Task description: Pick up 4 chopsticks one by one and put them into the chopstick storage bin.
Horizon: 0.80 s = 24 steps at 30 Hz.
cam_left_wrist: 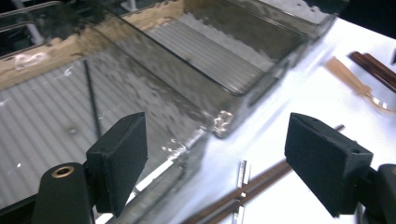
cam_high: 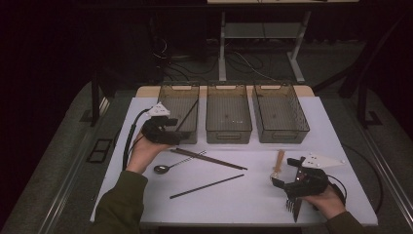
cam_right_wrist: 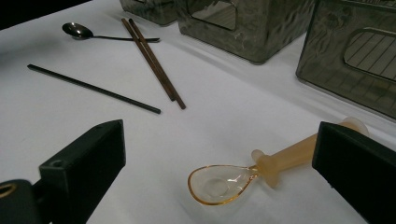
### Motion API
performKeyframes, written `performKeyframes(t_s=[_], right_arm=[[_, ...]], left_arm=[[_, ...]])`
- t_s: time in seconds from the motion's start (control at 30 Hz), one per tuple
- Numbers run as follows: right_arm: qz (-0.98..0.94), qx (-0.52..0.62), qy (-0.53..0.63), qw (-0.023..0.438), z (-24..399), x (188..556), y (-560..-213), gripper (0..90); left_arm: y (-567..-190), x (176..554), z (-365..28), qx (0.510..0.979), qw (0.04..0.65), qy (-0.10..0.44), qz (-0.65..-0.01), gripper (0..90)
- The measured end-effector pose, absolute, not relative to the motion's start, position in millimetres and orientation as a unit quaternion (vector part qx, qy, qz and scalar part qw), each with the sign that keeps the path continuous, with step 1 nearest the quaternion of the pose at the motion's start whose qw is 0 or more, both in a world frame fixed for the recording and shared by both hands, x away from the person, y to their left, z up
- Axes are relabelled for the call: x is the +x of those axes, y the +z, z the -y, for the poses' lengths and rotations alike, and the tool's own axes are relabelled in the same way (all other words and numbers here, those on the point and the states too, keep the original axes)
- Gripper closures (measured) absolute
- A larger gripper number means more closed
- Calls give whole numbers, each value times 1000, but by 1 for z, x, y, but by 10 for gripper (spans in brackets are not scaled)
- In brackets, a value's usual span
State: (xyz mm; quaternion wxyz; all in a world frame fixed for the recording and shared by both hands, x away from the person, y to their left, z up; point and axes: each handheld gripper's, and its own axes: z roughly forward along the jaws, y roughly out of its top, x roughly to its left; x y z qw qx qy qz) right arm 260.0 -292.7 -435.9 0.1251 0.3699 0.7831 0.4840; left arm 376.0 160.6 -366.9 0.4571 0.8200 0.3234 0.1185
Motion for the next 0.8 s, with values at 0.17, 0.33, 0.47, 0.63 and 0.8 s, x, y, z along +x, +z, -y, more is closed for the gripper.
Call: performKeyframes(t_s=[0.17,0.33,0.47,0.63,0.8], right_arm=[[-789,370,475,123,291,259,-437,25],[-788,371,476,125,291,258,-437,24],[-784,374,479,127,293,257,-436,25],[-784,374,478,127,293,257,-436,25],[-784,374,479,127,292,256,-437,24]], left_arm=[[-374,359,-155,823,462,114,-309,182],[-382,347,-154,829,460,117,-294,177],[-389,337,-154,830,464,110,-289,172],[-397,325,-149,838,461,99,-275,157],[-403,315,-145,845,458,93,-260,150]])
